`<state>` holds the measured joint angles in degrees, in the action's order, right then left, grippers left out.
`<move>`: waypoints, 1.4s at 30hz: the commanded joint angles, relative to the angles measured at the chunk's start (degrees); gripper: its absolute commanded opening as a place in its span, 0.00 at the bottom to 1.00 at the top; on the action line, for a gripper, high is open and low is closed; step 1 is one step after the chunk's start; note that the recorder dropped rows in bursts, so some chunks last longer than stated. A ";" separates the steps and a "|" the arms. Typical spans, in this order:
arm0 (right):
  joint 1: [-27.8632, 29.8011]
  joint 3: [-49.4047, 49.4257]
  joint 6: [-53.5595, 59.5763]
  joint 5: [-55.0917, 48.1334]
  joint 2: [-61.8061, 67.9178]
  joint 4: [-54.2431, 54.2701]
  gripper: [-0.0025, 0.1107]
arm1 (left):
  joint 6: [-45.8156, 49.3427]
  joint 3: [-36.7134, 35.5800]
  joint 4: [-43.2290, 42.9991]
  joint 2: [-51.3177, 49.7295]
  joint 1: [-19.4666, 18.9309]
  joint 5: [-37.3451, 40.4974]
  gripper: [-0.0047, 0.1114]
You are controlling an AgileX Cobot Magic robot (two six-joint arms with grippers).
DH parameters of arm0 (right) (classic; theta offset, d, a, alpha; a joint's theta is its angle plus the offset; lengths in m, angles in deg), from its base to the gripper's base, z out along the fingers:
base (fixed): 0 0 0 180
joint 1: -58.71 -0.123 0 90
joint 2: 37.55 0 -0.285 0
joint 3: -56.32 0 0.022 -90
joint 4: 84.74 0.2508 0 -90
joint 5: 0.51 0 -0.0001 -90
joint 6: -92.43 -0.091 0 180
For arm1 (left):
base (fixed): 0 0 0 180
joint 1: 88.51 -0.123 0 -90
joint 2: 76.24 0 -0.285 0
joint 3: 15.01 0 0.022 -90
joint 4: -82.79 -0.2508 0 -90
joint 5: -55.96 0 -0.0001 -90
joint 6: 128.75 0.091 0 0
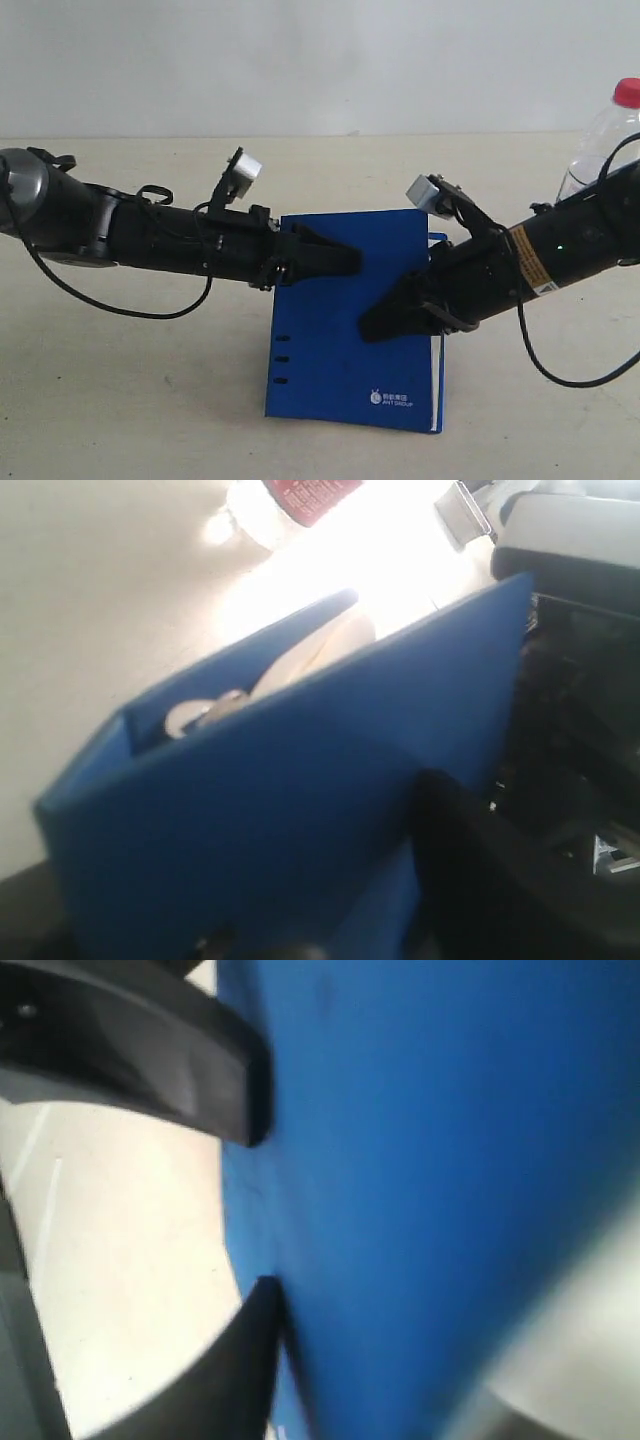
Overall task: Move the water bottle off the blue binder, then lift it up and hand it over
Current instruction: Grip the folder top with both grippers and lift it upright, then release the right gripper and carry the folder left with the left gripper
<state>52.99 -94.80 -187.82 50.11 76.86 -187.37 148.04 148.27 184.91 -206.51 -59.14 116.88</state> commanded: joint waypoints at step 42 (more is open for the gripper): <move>0.08 7.34 3.43 -40.72 -71.68 2.68 0.03 | 12.45 -8.58 -4.12 33.74 9.89 -60.61 0.09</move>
<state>53.10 -91.44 -187.31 16.68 8.45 -184.87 160.24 139.99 180.38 -174.84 -50.77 57.46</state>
